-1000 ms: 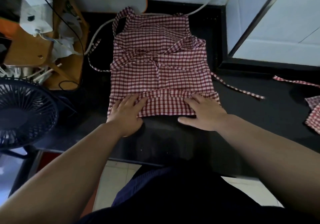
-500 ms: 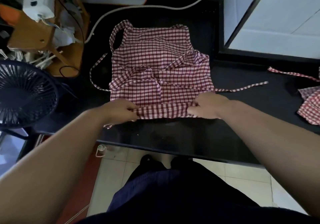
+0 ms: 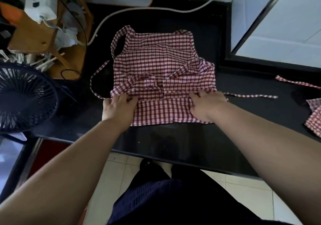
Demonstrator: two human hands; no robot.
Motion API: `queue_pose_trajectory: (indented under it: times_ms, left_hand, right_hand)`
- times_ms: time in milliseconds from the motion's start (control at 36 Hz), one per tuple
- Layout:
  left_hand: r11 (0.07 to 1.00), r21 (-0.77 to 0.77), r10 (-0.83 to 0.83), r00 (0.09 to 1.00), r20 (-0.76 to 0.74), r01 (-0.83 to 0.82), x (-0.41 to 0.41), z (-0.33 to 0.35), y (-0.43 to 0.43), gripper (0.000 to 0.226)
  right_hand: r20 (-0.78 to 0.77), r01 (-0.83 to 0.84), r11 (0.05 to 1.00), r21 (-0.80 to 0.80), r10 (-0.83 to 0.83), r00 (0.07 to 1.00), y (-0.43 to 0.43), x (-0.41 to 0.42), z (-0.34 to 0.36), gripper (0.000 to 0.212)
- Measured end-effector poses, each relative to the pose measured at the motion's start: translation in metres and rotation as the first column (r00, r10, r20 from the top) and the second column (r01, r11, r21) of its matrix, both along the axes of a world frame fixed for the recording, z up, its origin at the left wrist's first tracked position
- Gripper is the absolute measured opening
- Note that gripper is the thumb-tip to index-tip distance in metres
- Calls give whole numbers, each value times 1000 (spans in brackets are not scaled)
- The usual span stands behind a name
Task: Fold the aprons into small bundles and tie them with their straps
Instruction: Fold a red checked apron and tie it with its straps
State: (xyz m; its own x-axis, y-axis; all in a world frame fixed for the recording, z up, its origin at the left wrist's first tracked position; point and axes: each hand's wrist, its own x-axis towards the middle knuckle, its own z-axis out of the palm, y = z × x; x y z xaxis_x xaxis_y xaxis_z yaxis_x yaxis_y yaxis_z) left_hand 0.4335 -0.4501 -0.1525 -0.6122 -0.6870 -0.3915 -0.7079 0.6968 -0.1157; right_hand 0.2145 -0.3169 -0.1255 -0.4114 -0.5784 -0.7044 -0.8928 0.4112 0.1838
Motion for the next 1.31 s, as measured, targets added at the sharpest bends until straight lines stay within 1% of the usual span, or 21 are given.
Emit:
queue_pose_trajectory:
  times_ms: [111,194,306,361,417,472,500,556,639,722,861,917,972,1000,1028,1083,1111,1139,1194,1250,1306]
  left_hand:
    - [990,131,-27,990,-138,46,18,-10,8,48]
    - [973,206,-60,980,-192,100,25,-11,15,44]
    - [973,163,-104,935,-339,167,32,-9,22,42]
    - [975,106,-128,888,-441,194,34,-3,22,52]
    - [994,24,-78,842,-535,107,35,-1,19,51]
    - [994,40,105,774,-624,-103,29,7,13,48]
    - [975,78,206,725,-657,-206,27,10,10,46]
    - [921,183,381,691,-615,-345,20,16,2,42]
    - [841,336,528,776,-346,-423,15,19,-15,63]
    - [779,449,555,815,-166,-439,13,16,-31,67]
    - [803,431,510,849,-137,-412,13,17,-47,39]
    - [784,451,519,849,-98,-427,8,20,-51,48]
    - [703,484,622,781,-62,-521,2,23,-58,70]
    - [618,532,709,703,-60,-578,-1,25,-62,73]
    - [501,614,795,605,-49,-609,-3,25,-65,69]
    - [215,812,925,379,8,-542,-10,24,-68,44]
    - [101,875,958,282,42,-474,-15,26,-66,29]
    - [39,905,975,214,58,-424,-18,26,-64,21]
    - [-11,927,980,180,84,-374,-19,26,-63,22]
    - [-63,930,965,216,149,-361,-19,25,-63,22]
    - [-66,921,959,229,164,-384,-17,25,-64,21]
  right_hand:
    - [46,60,997,-52,-58,997,16,7,-8,68]
    - [55,20,980,-198,-9,998,26,11,-6,52]
    - [22,-98,928,-360,114,993,38,16,-4,16]
    - [11,-104,878,-467,123,992,42,15,-6,22]
    - [30,-48,764,-643,88,996,42,12,-9,35]
    - [32,-3,645,-764,42,999,37,8,-8,35]
    - [35,12,623,-782,26,999,33,6,-7,30]
    - [50,43,620,-784,-6,999,24,3,-4,22]
    - [101,153,649,-745,-117,988,11,-4,2,31]
    - [159,255,706,-661,-200,967,-3,-12,8,44]
    - [192,267,723,-637,-187,963,-26,-18,11,49]
    - [144,253,731,-634,-210,967,-37,-20,11,51]
    - [119,298,722,-625,-289,950,-49,-25,10,52]
    - [133,349,715,-606,-342,930,-54,-29,8,54]
    - [163,411,711,-571,-392,905,-56,-34,6,56]
    - [255,528,718,-454,-463,849,-61,-43,2,62]
    - [302,558,732,-391,-471,829,-61,-47,1,65]
    - [336,561,755,-338,-460,822,-61,-48,0,67]
    - [362,530,796,-292,-421,832,-60,-49,1,69]
    - [366,504,809,-301,-390,845,-62,-50,3,70]
    - [369,487,814,-317,-368,854,-64,-48,6,71]
